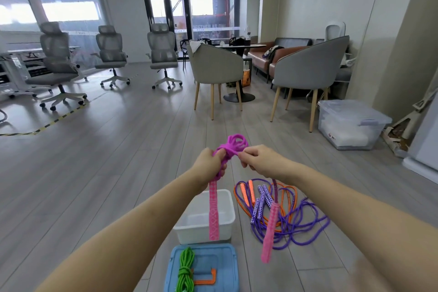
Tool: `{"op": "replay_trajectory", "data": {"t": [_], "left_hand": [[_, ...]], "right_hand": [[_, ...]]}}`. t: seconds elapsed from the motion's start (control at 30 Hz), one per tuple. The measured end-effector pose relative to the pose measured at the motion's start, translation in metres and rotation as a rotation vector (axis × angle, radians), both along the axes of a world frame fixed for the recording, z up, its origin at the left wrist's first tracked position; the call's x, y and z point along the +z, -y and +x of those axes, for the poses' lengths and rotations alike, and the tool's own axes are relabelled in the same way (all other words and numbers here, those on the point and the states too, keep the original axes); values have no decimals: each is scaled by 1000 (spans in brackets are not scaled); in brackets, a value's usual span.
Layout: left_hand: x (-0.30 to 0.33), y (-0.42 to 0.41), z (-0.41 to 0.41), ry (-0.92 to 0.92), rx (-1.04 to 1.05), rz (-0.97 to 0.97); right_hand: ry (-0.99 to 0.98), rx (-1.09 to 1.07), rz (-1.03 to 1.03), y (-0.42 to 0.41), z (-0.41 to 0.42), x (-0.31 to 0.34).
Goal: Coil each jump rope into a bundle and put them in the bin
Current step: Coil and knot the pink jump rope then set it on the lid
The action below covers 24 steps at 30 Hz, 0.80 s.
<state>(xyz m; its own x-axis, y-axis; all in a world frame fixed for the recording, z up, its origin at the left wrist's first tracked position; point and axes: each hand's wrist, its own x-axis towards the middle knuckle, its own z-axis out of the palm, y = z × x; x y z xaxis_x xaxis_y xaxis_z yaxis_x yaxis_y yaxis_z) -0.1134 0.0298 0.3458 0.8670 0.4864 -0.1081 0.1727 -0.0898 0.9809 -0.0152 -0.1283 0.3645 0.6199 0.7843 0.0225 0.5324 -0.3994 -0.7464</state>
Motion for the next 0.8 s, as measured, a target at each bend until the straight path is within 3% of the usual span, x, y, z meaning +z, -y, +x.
{"op": "replay_trajectory", "data": {"t": [0.13, 0.33, 0.43, 0.6, 0.8], "left_hand": [[23, 15, -8, 156, -80, -249], [42, 23, -23, 229, -238, -376], [46, 23, -26, 181, -260, -273], [45, 19, -25, 157, -243, 68], [44, 13, -26, 193, -233, 201]], "right_hand": [[-313, 48, 167, 1, -3, 5], [-393, 110, 266, 7, -4, 17], [-392, 98, 311, 12, 1, 19], [-375, 47, 390, 19, 2, 24], [-345, -22, 398, 18, -3, 23]]}}
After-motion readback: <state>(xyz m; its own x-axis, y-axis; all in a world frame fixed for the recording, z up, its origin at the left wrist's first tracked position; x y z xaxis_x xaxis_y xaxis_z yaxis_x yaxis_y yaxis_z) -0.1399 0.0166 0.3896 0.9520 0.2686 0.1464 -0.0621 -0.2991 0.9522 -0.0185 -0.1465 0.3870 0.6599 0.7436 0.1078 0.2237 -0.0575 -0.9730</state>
